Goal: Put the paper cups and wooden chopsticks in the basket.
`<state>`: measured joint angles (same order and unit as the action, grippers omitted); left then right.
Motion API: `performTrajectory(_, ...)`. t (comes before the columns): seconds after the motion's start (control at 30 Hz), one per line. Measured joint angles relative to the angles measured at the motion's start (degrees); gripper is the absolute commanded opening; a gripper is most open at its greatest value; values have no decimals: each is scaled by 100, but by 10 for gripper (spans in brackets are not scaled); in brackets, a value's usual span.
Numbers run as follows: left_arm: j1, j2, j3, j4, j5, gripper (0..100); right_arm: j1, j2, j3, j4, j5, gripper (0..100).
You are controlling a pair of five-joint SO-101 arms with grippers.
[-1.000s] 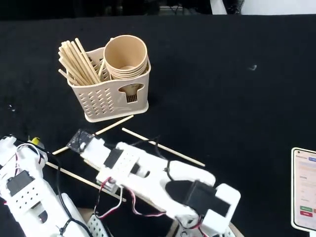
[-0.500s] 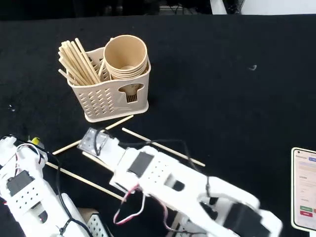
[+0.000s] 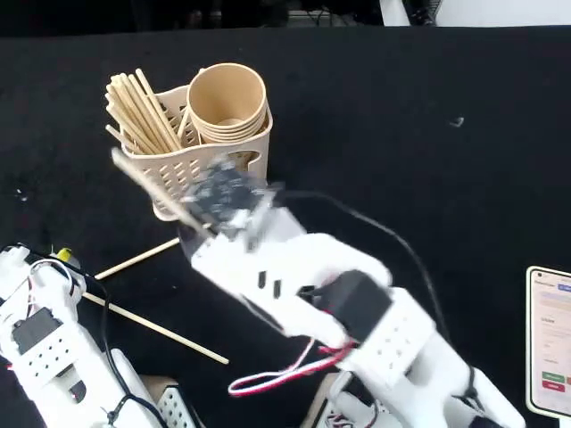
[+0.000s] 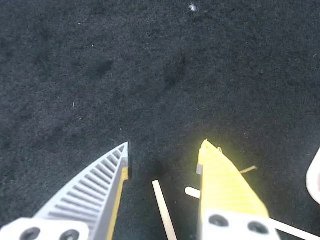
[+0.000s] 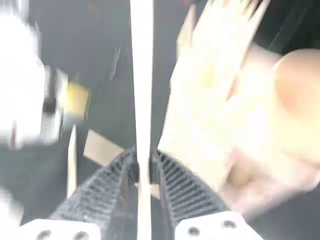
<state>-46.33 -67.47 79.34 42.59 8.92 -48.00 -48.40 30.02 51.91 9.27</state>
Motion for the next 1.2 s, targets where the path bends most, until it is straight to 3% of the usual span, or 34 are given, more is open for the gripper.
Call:
performTrajectory(0.2, 0, 0, 0, 0, 0, 227, 352, 220, -141, -2567, 0, 11)
performTrajectory(0.43, 0, 0, 0, 0, 0, 227, 633, 1705, -141, -5618, 0, 11)
performTrajectory(0.63, 0, 0, 0, 0, 0, 227, 774, 3226, -141, -7033, 0, 11)
performTrajectory(0.77, 0, 0, 0, 0, 0, 227, 818, 3842, -132, -7112, 0, 34)
performTrajectory(0.87, 0, 0, 0, 0, 0, 227, 818, 3868, -229, -6655, 0, 164)
performTrajectory(0.97, 0, 0, 0, 0, 0, 227, 818, 3868, -659, -5670, 0, 227)
performTrajectory(1.2, 0, 0, 0, 0, 0, 227, 818, 3279, -1626, -2479, 0, 172)
